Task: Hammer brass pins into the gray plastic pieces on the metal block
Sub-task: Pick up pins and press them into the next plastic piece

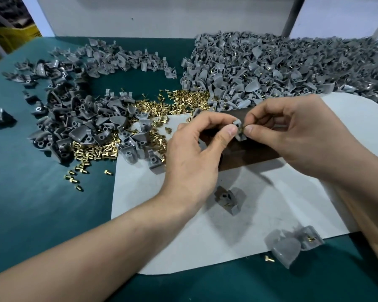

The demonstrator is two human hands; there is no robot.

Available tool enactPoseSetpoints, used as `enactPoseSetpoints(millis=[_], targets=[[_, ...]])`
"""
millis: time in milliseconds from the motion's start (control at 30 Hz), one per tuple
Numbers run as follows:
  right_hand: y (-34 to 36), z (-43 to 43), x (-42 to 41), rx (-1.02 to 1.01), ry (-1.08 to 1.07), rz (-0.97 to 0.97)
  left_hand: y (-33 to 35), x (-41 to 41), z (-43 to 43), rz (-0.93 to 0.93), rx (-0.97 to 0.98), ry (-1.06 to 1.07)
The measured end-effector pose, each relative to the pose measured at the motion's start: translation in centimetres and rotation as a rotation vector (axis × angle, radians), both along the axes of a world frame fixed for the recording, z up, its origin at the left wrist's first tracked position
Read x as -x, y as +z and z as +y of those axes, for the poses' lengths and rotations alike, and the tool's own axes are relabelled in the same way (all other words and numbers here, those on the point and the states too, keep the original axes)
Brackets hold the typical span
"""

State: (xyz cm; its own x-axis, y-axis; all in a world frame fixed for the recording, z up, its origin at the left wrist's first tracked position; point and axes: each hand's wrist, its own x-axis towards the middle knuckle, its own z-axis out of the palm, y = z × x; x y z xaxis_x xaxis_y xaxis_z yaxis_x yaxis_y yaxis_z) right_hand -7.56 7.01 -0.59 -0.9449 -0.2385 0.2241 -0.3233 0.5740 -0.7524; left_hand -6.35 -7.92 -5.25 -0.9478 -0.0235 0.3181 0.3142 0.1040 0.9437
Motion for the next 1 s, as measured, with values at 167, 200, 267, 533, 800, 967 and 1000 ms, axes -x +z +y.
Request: enactPoseSetpoints(millis=[167, 200, 267, 533, 800, 967, 1000], targets=[[0.00, 0.07, 0.03, 0.043, 0.053, -0.014, 0.09, -0.06, -0.01, 0.018, -0.021, -0.010], [0.02, 0.12, 0.07, 0.040, 0.064, -0.015, 0.08, -0.07, -0.03, 0.020, -0.024, -0.009], [-0.01, 0.25, 0.16, 0.020, 0.084, -0.017, 0.03, -0.10, -0.05, 0.015, -0.045, -0.014], [-0.25, 0.54, 0.11, -0.083, 0.072, 0.079, 0.13, -0.04, -0.03, -0.019, -0.114, -0.024], [-0.59, 0.76, 0.27, -0.029, 0.085, 0.050, 0.33, -0.27, -0.03, -0.046, -0.130, -0.022], [-0.52, 0.80, 0.29, -0.013, 0.108, 0.047, 0.41, -0.36, -0.05, -0.056, -0.123, -0.015], [-0.50, 0.81, 0.31, -0.008, 0.113, 0.049, 0.38, -0.37, -0.04, -0.055, -0.121, -0.015]])
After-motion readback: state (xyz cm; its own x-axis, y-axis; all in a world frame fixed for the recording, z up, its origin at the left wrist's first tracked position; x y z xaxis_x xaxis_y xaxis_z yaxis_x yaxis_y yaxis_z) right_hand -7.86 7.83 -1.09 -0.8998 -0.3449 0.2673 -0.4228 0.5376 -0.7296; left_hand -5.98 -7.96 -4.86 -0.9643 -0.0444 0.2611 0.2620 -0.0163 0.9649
